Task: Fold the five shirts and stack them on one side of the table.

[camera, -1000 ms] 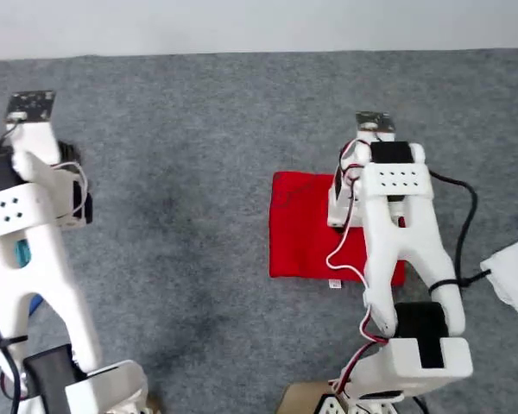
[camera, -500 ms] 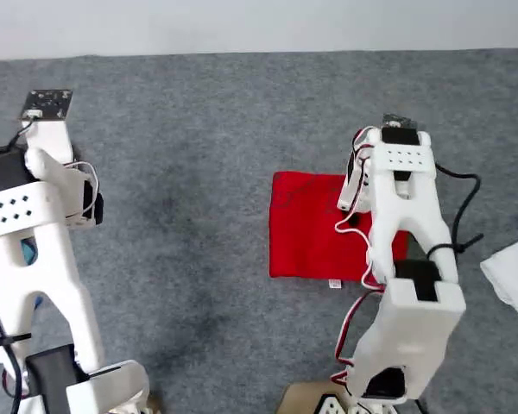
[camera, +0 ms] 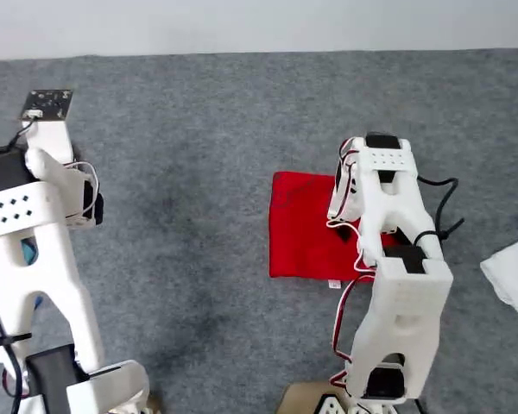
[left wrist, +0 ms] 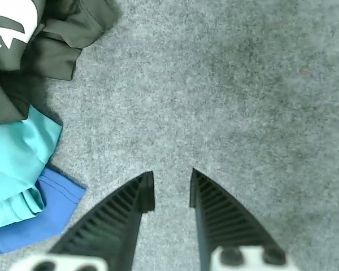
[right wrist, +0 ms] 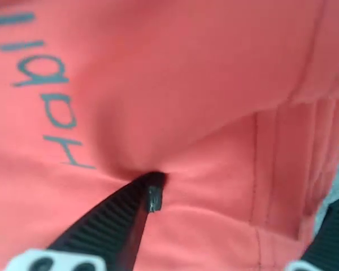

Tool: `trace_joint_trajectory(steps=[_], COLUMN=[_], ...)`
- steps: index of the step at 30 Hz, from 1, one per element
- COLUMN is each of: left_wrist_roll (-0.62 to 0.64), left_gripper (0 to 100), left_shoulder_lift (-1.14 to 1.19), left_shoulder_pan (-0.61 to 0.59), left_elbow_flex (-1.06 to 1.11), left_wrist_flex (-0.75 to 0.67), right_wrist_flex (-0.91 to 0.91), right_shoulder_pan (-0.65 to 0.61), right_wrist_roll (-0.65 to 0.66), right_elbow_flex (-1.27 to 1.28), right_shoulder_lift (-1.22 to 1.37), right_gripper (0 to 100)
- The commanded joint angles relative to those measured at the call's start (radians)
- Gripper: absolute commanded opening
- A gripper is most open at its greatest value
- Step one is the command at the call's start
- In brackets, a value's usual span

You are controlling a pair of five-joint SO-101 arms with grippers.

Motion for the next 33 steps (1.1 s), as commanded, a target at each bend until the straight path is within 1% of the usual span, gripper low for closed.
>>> trace_joint_trajectory(steps=[1, 4, 8, 10, 12, 19, 23, 26, 30, 33], left_wrist_roll=[-0.002, -0.002, -0.002, -0.002, -0.002, -0.002, -0.003, -0.003, -0.003, -0.003], left_gripper=[11, 11, 11, 11, 11, 11, 11, 11, 11, 11], left_shoulder_lift=[-0.032, -0.032, -0.032, -0.031, -0.031, -0.031, -0.031, -0.031, -0.031, -0.031], left_shoulder_pan=[0.009, 0.009, 0.009, 0.009, 0.009, 0.009, 0.009, 0.009, 0.009, 0.009], left_elbow_flex=[-0.008, -0.008, -0.008, -0.008, -0.008, -0.008, -0.008, -0.008, -0.008, -0.008], left_wrist_flex=[0.002, 0.002, 0.000, 0.000, 0.000, 0.000, 0.000, 0.000, 0.000, 0.000], right_wrist_flex=[-0.012, 0.007, 0.018, 0.018, 0.033, 0.099, 0.128, 0.139, 0.156, 0.150], right_shoulder_pan=[-0.005, -0.004, -0.004, -0.004, 0.001, 0.007, 0.048, 0.097, 0.159, 0.205], right_wrist_roll=[-0.005, 0.014, 0.141, 0.195, 0.203, 0.207, 0.218, 0.321, 0.580, 0.724], right_elbow_flex=[-0.026, -0.060, -0.107, -0.115, -0.117, -0.124, -0.129, -0.133, -0.133, -0.133], right_shoulder_lift=[0.045, 0.070, 0.090, 0.094, 0.093, 0.085, 0.054, -0.019, -0.131, -0.177], right_gripper=[37.7, 24.9, 5.7, 0.5, 1.7, 1.1, 1.1, 1.1, 1.1, 1.0])
